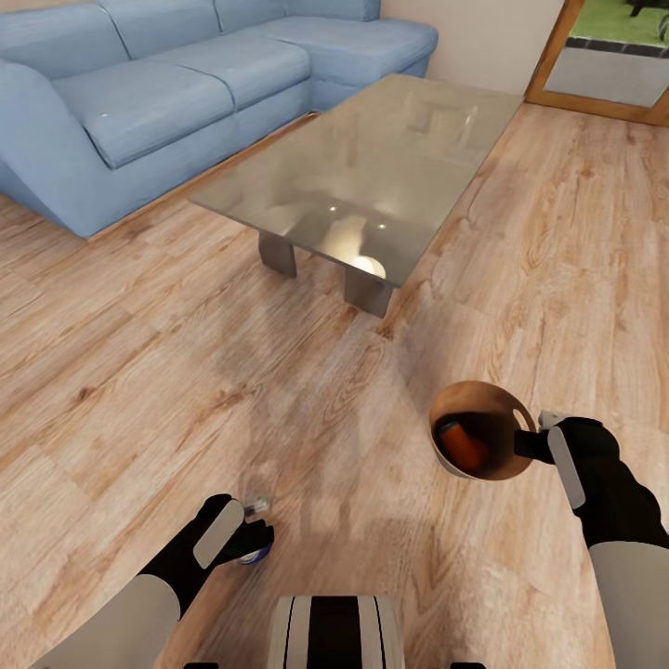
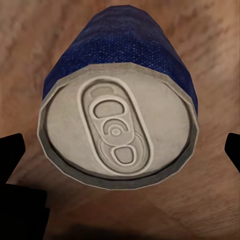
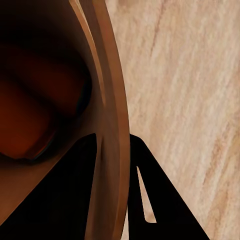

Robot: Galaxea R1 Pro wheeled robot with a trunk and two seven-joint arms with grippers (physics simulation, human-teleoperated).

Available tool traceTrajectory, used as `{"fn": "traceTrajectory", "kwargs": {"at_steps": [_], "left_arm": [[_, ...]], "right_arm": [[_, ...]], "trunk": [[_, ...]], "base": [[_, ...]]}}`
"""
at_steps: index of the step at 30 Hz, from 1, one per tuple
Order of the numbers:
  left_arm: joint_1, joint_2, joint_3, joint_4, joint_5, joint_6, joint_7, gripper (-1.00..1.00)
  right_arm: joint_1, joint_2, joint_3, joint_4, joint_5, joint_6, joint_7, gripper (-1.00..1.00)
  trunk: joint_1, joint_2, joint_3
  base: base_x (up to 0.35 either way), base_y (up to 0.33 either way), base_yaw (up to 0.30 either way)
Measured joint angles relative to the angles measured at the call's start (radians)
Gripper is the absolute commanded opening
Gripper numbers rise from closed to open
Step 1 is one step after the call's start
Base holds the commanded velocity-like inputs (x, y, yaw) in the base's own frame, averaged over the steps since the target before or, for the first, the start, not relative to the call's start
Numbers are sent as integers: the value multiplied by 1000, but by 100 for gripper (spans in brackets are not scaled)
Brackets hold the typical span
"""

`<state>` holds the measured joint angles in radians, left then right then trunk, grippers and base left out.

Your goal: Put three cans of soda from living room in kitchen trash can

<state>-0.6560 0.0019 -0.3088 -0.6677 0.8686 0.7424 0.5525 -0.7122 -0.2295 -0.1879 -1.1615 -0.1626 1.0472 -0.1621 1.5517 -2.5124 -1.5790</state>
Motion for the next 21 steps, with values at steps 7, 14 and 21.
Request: {"fn": "traceTrajectory", "kwargs": {"at_steps": [7,14,21], "left_arm": [[0,1,0,0,0,-13,0,100],[0,1,-1,0,0,-14,0,100],[0,1,-3,0,0,-15,0,100]], "right_arm": [[0,1,0,0,1,0,0,-100],[0,1,0,0,2,0,0,-100],[0,2,5,-3,6,0,-1,-100]], "trunk": [[0,0,0],[0,0,0],[0,0,0]], "base": [[0,0,0],[0,0,0],[0,0,0]]}}
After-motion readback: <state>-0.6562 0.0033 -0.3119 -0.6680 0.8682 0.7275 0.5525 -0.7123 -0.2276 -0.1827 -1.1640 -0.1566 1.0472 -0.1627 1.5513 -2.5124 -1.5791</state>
